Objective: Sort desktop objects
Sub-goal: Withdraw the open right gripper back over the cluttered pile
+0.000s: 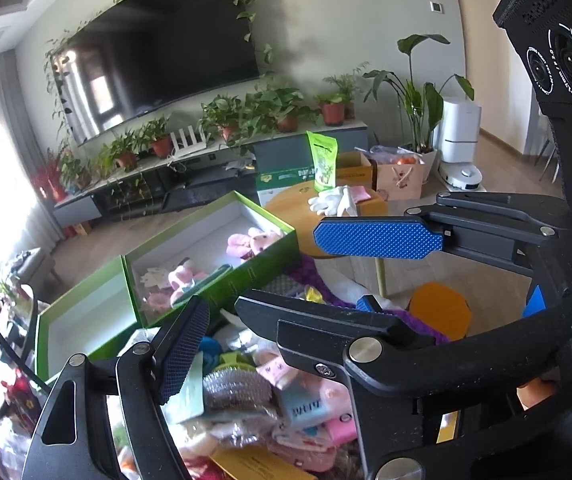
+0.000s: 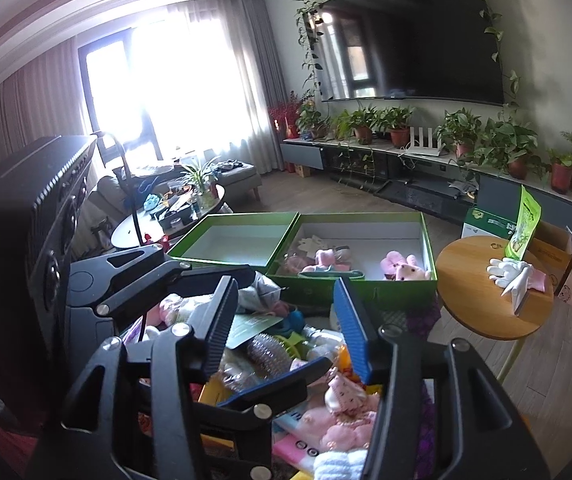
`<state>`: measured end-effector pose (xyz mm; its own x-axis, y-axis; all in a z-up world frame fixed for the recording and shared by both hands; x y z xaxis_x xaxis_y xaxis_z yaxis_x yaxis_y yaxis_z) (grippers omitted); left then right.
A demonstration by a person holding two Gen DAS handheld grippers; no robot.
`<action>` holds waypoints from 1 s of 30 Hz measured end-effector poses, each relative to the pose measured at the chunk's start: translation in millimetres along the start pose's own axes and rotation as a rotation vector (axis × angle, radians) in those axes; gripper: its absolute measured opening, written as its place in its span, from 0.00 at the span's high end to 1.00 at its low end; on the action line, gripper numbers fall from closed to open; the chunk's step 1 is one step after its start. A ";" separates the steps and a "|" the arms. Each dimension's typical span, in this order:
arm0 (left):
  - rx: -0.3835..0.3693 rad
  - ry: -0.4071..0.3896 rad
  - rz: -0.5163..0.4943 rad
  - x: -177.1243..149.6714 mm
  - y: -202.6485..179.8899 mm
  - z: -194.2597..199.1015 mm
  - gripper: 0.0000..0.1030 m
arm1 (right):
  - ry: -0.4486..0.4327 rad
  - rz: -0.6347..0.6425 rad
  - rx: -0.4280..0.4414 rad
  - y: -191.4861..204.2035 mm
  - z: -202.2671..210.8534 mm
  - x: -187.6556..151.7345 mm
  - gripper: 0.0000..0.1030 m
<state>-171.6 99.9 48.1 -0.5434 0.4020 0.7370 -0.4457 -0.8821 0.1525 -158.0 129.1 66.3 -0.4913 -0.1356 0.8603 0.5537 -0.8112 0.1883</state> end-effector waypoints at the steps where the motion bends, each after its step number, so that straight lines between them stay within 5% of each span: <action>1: -0.003 0.000 0.008 -2.4 -0.6 1.3 0.26 | 0.003 0.003 0.001 3.5 1.6 -2.4 0.51; 30: 0.041 0.017 0.153 -84.7 14.2 28.9 0.26 | 0.117 0.033 0.065 50.6 2.7 -60.9 0.48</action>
<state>-111.4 46.2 6.9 -0.6152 0.2658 0.7422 -0.3275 -0.9425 0.0661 -98.3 97.8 24.7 -0.5453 -0.2303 0.8060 0.6113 -0.7671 0.1944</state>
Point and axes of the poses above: each gripper's, at about its wrist camera, not at the fingertips, and z roughly against the way its jaws point, y to its left, x to its top, the point moved 8 cm from there along -z, roughly the way its jaws point, and after that the axes turned 2 degrees about y, right-handed, at the moved point
